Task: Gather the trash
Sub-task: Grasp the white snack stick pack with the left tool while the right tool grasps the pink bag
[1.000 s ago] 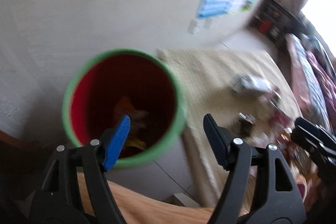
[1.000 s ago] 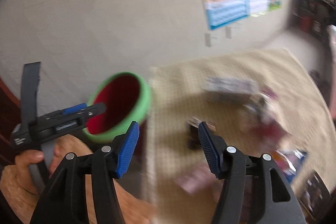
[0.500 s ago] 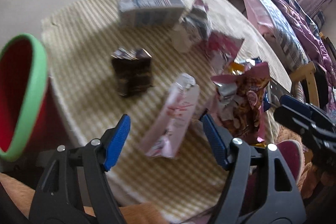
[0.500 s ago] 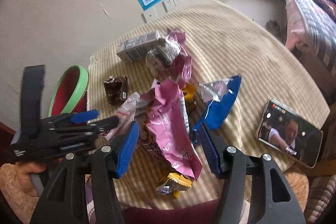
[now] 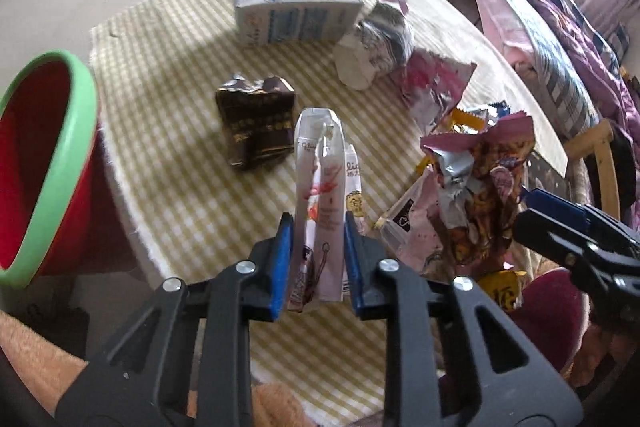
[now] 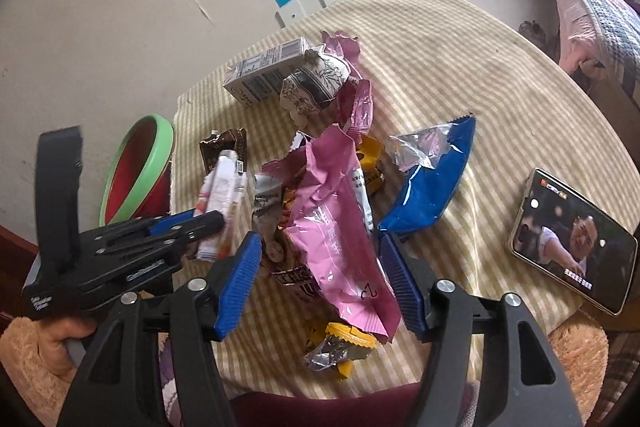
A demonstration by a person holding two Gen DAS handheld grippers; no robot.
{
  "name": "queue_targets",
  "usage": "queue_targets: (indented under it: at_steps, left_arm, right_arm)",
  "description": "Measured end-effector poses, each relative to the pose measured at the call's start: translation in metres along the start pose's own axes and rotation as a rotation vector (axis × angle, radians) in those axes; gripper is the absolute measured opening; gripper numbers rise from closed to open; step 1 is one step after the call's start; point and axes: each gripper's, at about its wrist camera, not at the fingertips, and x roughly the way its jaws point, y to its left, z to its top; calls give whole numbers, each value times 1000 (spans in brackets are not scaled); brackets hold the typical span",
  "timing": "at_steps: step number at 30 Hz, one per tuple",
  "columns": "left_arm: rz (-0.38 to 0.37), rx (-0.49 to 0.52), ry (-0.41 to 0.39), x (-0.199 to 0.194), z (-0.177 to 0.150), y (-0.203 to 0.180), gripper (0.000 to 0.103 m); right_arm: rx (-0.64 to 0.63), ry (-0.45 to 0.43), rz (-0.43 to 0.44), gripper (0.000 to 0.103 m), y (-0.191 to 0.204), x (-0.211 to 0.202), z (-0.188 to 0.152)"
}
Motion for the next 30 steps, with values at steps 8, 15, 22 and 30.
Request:
queue_targets:
  at_steps: [8,15,22,30]
  left_arm:
    - [-7,-21,-18,-12,-5,10,24]
    - [-8,-19,-8,-5,-5,4,24]
    - [-9,-22,-9,-5,-5,4,25]
    - [-10,-27,-18,-5,-5,5,25]
  right_arm:
    - [12,62,25,68,-2,14,11]
    - [27,122,45,75,-5,28,15]
    - [28,86,59,48,-5,20,12]
    - [29,-30,58,48,6,-7,18]
